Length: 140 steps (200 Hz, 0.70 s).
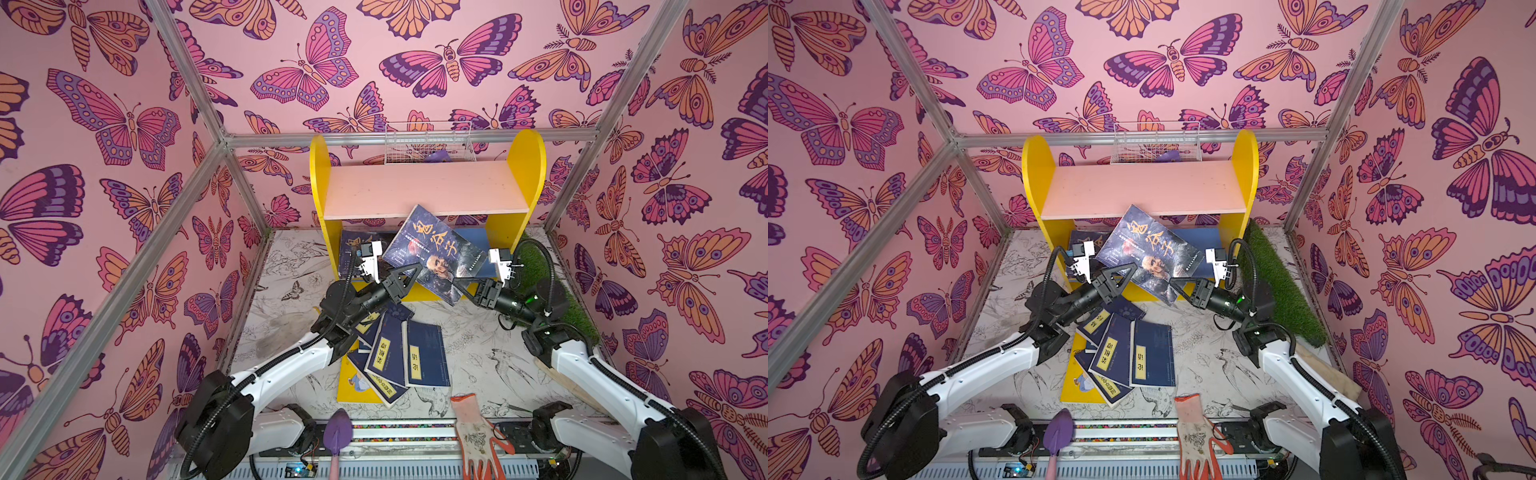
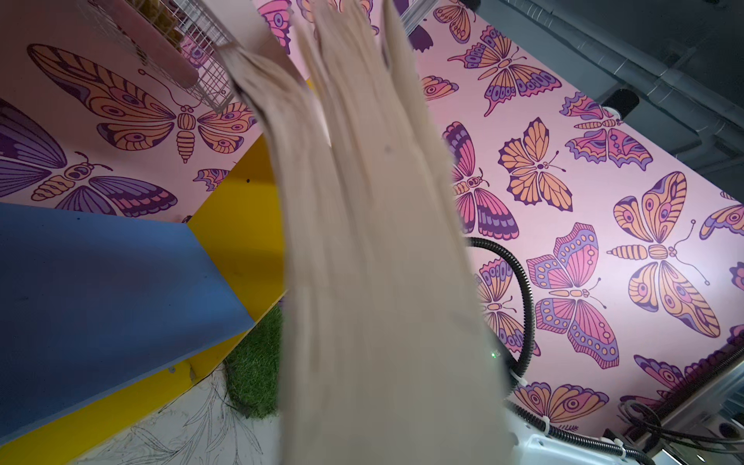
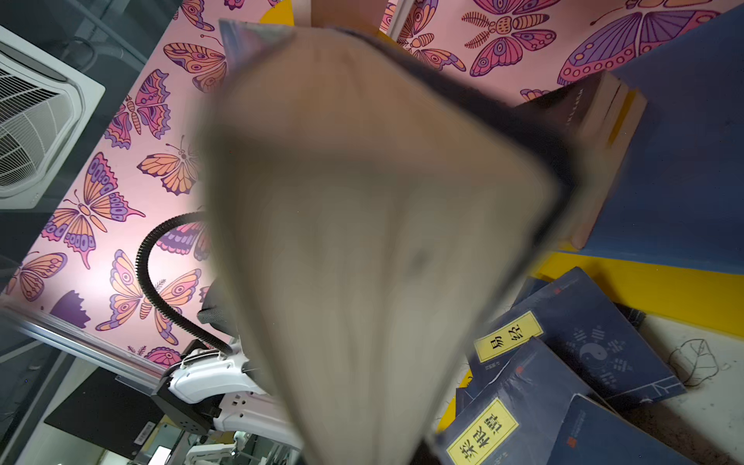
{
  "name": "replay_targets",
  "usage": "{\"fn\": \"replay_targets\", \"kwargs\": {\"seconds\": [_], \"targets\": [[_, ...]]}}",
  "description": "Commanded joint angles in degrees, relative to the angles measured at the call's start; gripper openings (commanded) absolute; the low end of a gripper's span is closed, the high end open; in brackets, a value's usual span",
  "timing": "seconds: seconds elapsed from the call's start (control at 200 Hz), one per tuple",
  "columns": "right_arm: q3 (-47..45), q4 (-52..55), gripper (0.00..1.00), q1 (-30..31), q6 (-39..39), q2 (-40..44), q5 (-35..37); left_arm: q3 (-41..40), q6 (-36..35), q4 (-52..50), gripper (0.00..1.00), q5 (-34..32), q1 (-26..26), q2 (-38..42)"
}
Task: Stacking books/files
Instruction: Pick up the book from the center of the table.
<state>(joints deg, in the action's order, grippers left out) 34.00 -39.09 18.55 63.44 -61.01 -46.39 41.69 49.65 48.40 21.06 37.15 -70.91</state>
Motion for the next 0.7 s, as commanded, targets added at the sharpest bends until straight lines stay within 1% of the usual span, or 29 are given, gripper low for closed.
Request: {"fn": "replay_targets", "kwargs": {"seconds": [0.0, 0.12, 0.16, 0.185, 0.261, 0.336, 0.361, 0.466, 0.541, 0.652, 0.697], "targets": [[0.92, -4.56, 0.0, -0.53, 1.6, 1.77, 5.01, -0.89, -9.27, -6.79, 0.0, 0.27, 0.36, 1.75], [0.03, -0.53, 0.0, -0.53, -0.97, 2.13, 5.41, -2.48, -13.69, -14.65, 0.0, -2.02, 0.21, 2.27], [-0.24, 0.57, 0.0, -0.53, -1.86, 2.04, 5.67, -2.49, -15.23, -17.52, 0.06, -2.51, 0.23, 2.38], [-0.41, 0.91, 0.0, -0.59, -2.08, 1.96, 5.83, -2.49, -16.08, -18.83, 0.12, -2.82, 0.25, 2.45], [-0.48, 1.48, 0.0, -0.59, -2.82, 1.32, 5.56, -3.68, -16.91, -20.45, 0.15, -4.12, 0.11, 3.03], [0.84, 3.71, 0.0, -0.55, -4.34, 0.51, 5.03, -4.91, -16.54, -20.86, 0.26, -6.03, -0.46, 3.8], [1.45, 4.68, 0.0, -0.55, -5.08, 0.13, 4.53, -5.19, -16.34, -21.05, 0.29, -6.19, -0.76, 4.02], [4.81, 8.33, 0.0, -0.35, -8.51, -1.73, 2.75, -6.82, -15.44, -21.0, 0.3, -8.35, -1.77, 4.38], [6.81, 8.07, 0.0, -0.27, -9.65, -3.51, 3.13, -7.62, -14.86, -20.35, 0.3, -10.04, -2.65, 3.97], [11.21, 7.74, 0.0, 0.37, -11.65, -7.87, 2.59, -8.82, -14.58, -16.33, 0.3, -11.82, -3.77, 3.3], [13.62, 8.22, 0.0, 0.75, -12.55, -9.9, 2.58, -8.45, -14.54, -16.81, 0.3, -12.53, -4.3, 3.02]]}}
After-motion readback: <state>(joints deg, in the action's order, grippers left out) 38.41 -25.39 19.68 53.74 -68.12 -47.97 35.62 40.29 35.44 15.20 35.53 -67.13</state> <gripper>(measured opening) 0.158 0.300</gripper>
